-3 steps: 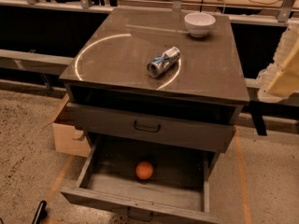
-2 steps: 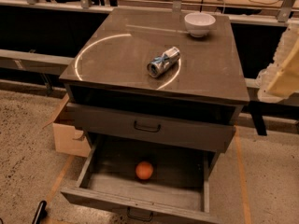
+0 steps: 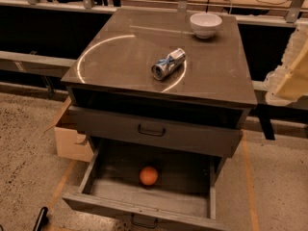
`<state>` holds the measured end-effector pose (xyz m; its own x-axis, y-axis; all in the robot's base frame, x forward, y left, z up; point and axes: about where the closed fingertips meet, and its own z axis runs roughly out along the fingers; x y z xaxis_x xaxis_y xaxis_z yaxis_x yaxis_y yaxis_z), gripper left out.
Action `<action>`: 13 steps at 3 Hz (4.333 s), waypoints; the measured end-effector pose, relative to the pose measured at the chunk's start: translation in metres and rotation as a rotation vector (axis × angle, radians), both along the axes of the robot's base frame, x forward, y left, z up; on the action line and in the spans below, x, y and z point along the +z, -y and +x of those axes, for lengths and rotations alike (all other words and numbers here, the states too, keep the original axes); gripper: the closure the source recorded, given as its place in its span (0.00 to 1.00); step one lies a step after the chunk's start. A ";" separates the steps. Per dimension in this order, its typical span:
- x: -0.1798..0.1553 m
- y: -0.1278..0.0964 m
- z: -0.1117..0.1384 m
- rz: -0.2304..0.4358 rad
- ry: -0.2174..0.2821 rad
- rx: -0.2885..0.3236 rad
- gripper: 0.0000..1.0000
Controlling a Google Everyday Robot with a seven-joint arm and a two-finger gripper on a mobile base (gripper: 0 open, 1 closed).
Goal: Pick orange from middle drawer and place on counter
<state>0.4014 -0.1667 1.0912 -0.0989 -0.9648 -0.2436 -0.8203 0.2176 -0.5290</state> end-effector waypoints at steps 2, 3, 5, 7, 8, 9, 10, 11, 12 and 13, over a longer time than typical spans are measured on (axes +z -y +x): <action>0.000 0.000 0.000 0.000 0.000 0.000 0.00; 0.000 0.000 0.000 0.000 0.000 0.000 0.00; 0.000 0.000 0.000 0.000 0.000 0.000 0.00; 0.000 0.000 0.000 0.000 0.000 0.000 0.00; 0.000 0.000 0.000 0.000 0.000 0.000 0.00; 0.000 0.000 0.000 0.000 0.000 0.000 0.00; 0.000 0.000 0.000 0.000 0.000 0.000 0.00; 0.000 0.000 0.000 0.000 0.000 0.000 0.00; 0.000 0.000 0.000 0.000 0.000 0.000 0.00; 0.000 0.000 0.000 0.000 0.000 0.000 0.00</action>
Offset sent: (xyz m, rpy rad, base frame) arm 0.0000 0.0000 0.0000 0.0000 0.0000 0.0000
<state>0.4014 -0.1667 1.0912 -0.0989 -0.9648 -0.2436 -0.8203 0.2176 -0.5290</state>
